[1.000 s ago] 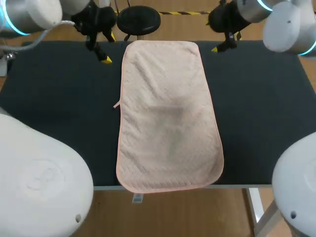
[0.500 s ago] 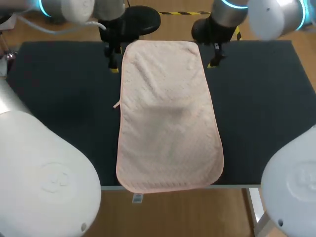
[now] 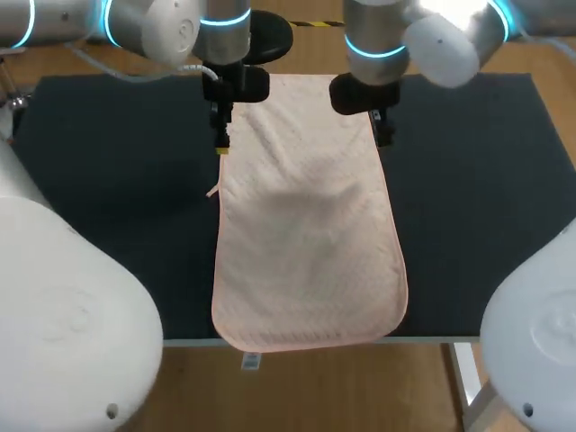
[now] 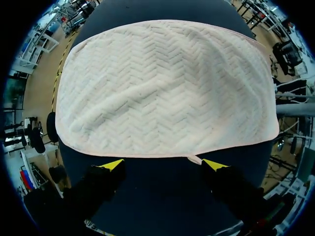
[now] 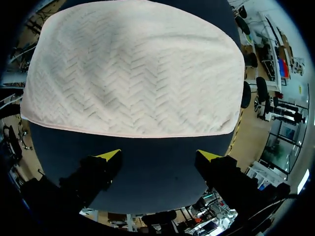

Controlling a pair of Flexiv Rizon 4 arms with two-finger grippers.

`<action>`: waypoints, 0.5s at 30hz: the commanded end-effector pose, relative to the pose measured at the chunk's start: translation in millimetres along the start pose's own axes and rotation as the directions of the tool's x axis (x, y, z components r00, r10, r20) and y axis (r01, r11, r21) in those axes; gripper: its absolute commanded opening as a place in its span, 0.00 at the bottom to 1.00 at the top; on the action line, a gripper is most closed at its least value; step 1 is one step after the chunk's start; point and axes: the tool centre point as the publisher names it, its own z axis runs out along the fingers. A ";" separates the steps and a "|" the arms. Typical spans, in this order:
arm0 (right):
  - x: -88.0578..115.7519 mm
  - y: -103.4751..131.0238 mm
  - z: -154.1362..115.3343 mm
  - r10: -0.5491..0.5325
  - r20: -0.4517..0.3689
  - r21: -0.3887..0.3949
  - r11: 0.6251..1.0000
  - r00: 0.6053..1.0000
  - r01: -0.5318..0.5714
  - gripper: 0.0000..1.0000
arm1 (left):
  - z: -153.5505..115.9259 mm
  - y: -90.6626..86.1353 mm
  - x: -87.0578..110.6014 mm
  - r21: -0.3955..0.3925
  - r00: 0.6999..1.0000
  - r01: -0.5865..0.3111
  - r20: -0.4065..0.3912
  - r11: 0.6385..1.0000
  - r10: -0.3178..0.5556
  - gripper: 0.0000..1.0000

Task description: Fold the towel

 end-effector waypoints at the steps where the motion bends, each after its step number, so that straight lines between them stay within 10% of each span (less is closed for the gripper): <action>1: -1.7 2.6 -5.7 0.000 -0.007 0.078 0.997 1.000 0.000 1.00 | 0.6 3.4 -2.1 0.016 1.000 -0.001 -0.005 1.000 0.001 1.00; 9: -1.7 2.6 -5.7 0.000 -0.007 0.078 0.997 1.000 0.000 1.00 | 0.6 3.4 -2.1 0.016 1.000 -0.001 -0.005 1.000 0.001 1.00; 15: -13.3 -9.1 -11.4 0.142 -0.018 -0.101 0.985 0.990 -0.143 1.00 | -5.6 12.8 -8.0 0.059 0.998 0.040 0.038 0.997 -0.043 1.00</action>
